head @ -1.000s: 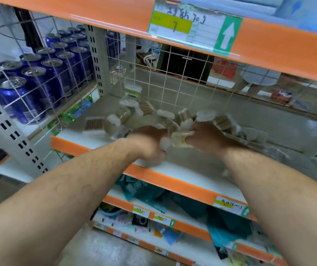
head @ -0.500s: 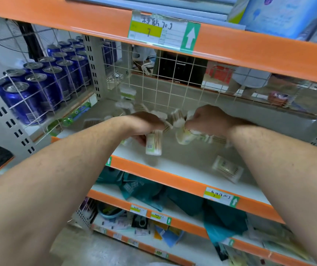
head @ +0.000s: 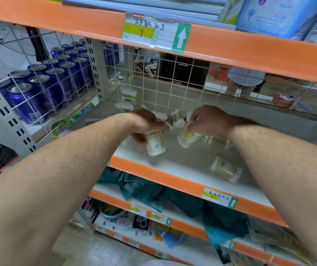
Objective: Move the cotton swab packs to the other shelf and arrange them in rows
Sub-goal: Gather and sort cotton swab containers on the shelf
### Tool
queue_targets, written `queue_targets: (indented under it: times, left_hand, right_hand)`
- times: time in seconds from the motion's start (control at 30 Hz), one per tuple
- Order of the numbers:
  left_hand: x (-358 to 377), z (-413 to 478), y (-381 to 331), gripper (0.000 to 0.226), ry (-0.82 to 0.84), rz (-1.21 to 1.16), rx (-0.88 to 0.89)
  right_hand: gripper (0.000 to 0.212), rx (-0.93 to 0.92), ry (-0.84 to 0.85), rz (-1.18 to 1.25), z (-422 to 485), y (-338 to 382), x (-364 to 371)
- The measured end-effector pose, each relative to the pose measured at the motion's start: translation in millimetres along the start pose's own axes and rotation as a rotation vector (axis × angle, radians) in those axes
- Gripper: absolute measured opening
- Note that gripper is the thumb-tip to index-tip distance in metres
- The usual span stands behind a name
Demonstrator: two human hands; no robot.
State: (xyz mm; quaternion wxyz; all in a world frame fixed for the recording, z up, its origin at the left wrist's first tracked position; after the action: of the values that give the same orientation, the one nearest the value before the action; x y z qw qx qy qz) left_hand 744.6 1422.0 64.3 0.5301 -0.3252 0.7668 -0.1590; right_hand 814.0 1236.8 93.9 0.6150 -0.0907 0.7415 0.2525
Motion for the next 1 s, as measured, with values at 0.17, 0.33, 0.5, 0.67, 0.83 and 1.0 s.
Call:
queue_targets:
  times: [0.17, 0.33, 0.5, 0.67, 0.83, 1.0]
  left_hand:
    - [1, 5, -3, 0.036, 0.009, -0.038, 0.012]
    - [1, 16, -16, 0.032, -0.021, 0.087, 0.09]
    - [2, 11, -49, 0.03, -0.137, 0.369, 0.26]
    - [23, 17, -91, 0.024, -0.128, 0.462, 0.422]
    - [61, 8, -148, 0.035, -0.082, 0.456, 0.582]
    - [118, -33, -217, 0.034, -0.009, 0.502, 0.725]
  right_hand:
    - [0.028, -0.001, 0.034, 0.071, -5, 1, 2]
    - [0.028, 0.016, 0.02, 0.033, -16, 0, -5]
    - [0.026, 0.104, -0.032, 0.089, -35, -13, -16]
    - [0.025, 0.228, -0.049, 0.093, -77, -36, -21]
    - [0.023, 0.42, -0.084, 0.026, -136, -75, -36]
    - [0.03, 0.543, -0.203, -0.032, -228, -118, -57]
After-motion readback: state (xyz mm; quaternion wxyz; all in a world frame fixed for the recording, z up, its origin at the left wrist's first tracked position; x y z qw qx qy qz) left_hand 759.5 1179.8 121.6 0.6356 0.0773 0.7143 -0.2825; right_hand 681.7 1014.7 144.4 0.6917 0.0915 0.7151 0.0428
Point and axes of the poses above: each hand's wrist, its own z-axis towards the middle knuckle, its own x-axis out of the palm, y = z × x, the point moved 4 cm from there along z, towards the middle knuckle, and after that the axes turned 2 degrees about z, right-handed, at the moved point
